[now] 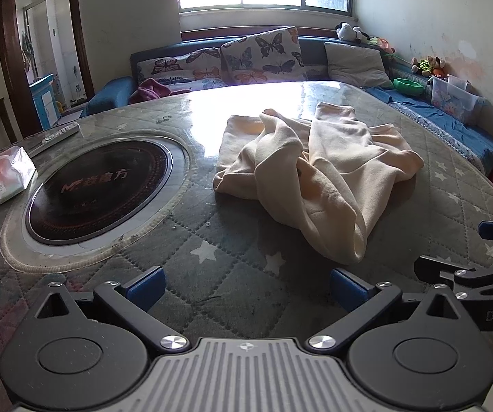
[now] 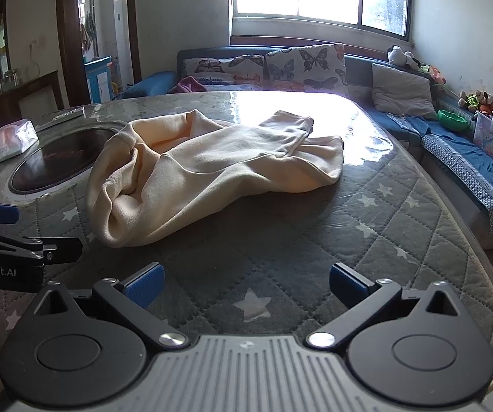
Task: Fold clothes
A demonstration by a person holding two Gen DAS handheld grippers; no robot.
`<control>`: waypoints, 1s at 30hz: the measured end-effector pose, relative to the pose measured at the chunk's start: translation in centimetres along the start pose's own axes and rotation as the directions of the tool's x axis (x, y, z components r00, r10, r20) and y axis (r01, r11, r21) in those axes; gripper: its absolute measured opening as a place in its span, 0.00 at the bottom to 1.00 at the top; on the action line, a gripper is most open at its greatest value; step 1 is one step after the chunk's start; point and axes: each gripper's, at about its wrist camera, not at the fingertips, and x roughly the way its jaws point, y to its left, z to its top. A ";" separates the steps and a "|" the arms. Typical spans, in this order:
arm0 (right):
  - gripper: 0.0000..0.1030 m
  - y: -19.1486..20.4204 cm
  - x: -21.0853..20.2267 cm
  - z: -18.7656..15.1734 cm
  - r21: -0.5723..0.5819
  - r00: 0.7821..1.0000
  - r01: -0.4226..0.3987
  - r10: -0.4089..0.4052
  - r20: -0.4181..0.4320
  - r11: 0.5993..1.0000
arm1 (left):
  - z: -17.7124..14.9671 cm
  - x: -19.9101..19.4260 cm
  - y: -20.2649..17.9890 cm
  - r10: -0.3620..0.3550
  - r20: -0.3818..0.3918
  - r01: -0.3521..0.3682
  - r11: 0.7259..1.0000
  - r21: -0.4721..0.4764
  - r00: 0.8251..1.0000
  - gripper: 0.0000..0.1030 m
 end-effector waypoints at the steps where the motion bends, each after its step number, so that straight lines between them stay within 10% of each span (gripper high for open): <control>1: 1.00 0.0 0.1 0.0 0.000 1.000 -0.001 0.001 -0.001 1.000 | 0.0 0.0 0.0 0.000 -0.001 0.000 1.000 0.001 1.000 1.00; 30: 1.00 -0.3 1.5 1.8 0.003 1.000 -0.004 0.004 -0.018 1.000 | 1.8 1.1 -0.1 -0.012 -0.013 0.012 1.000 0.015 1.000 1.00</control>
